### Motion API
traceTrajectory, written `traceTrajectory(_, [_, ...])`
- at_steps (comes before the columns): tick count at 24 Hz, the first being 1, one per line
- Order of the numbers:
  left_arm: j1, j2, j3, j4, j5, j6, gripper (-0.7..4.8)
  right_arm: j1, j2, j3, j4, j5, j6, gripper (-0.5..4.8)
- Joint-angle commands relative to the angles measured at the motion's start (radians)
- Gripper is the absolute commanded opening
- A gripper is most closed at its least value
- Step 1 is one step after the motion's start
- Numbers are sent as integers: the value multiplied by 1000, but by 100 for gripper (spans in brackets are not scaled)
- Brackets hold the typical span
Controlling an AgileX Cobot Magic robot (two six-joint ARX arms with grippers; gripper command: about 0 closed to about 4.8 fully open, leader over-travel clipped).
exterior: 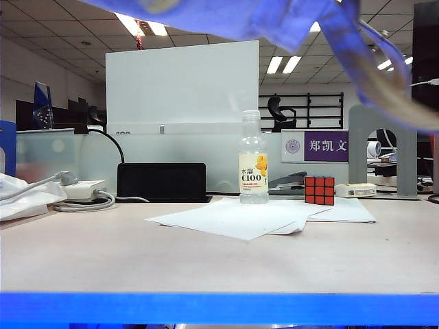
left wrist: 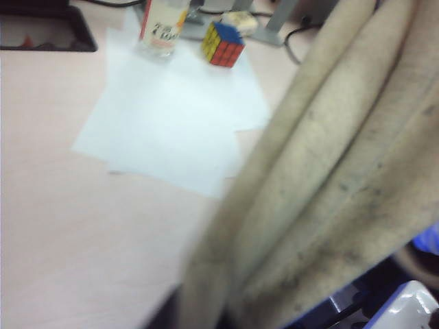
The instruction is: Take the glasses case out of the canvas bag and put it on the table.
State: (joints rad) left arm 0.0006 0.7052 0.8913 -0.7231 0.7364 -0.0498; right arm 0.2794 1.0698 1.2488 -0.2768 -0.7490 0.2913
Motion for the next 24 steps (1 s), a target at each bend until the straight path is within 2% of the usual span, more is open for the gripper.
traceTrajectory(1, [2,8,2,37,47,-11,362,12,-10,15,68,29,6,71])
traceTrajectory(3, [1,18,2,46,54,-14,455,12,-10,15,55,11,5,71])
traceTrajectory(4, [1,21,2,47,55,-19,469,15,-10,14,55,5,5,71])
traceTrajectory(8, [1,30,2,89,86,-61,470,35,-10,14,50,-8,5,71])
traceTrajectory(16, [1,42,4,327,107,-168,469,128,-10,14,-18,-36,-4,71])
traceTrajectory(20, [1,94,4,413,226,-235,469,177,-10,14,-53,-43,-5,72])
traceTrajectory(24, [-5,153,4,492,376,-251,469,210,-10,14,-94,-90,-5,72])
